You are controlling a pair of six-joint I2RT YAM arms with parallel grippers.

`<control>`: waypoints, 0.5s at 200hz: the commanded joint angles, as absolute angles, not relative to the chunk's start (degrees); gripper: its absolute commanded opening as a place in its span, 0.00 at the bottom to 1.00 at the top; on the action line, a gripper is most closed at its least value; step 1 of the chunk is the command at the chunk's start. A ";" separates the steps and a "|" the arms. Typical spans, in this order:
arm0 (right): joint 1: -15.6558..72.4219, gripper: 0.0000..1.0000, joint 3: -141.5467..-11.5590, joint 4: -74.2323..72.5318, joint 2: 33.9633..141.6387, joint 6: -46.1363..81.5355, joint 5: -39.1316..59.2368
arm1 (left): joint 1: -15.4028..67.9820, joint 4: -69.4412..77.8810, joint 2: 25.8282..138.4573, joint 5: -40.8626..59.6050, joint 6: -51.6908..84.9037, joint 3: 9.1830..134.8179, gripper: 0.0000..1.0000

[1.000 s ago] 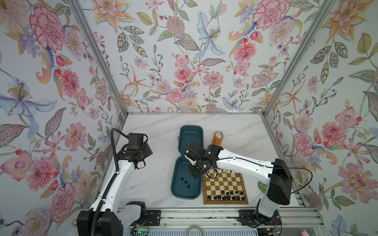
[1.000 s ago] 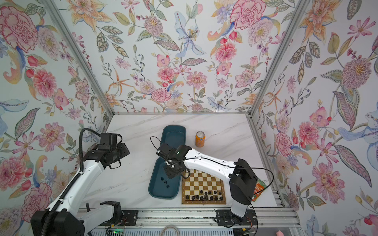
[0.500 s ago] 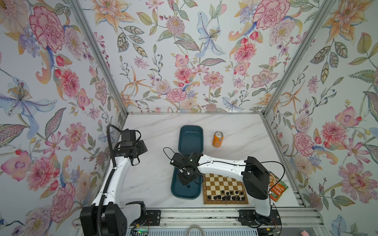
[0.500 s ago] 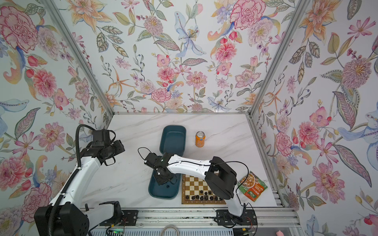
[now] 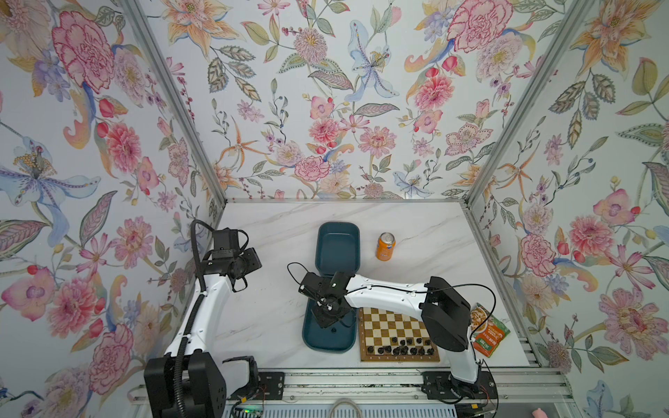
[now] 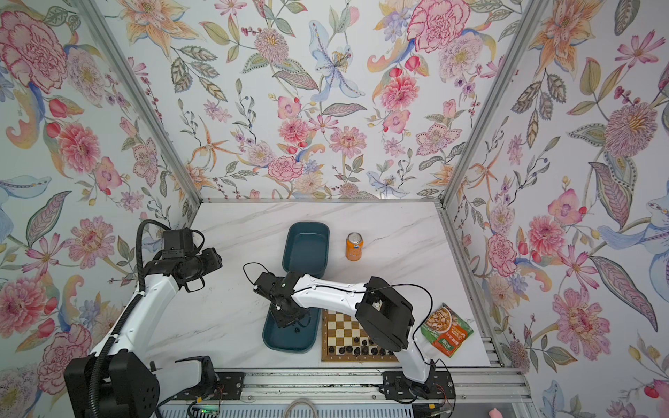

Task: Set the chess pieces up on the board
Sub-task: 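Close the right gripper on a black piece inside the teal tray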

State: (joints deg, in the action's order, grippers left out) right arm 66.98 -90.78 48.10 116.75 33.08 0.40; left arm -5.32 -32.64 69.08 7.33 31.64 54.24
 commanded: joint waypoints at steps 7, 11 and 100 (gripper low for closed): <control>66.52 0.23 -90.89 48.08 118.47 34.04 0.08 | -5.71 -32.18 69.26 8.00 30.67 54.67 0.60; 66.52 0.23 -90.81 47.99 118.38 34.02 0.16 | -5.71 -32.18 69.26 8.00 30.67 54.60 0.60; 65.98 0.19 -89.76 46.58 119.14 34.59 1.49 | -5.82 -32.80 69.48 7.43 30.44 55.24 0.59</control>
State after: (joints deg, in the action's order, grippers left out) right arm 66.43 -90.65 46.78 118.06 33.54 1.06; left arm -5.37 -32.29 69.08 7.31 31.64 54.26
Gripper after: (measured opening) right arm 0.191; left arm 0.592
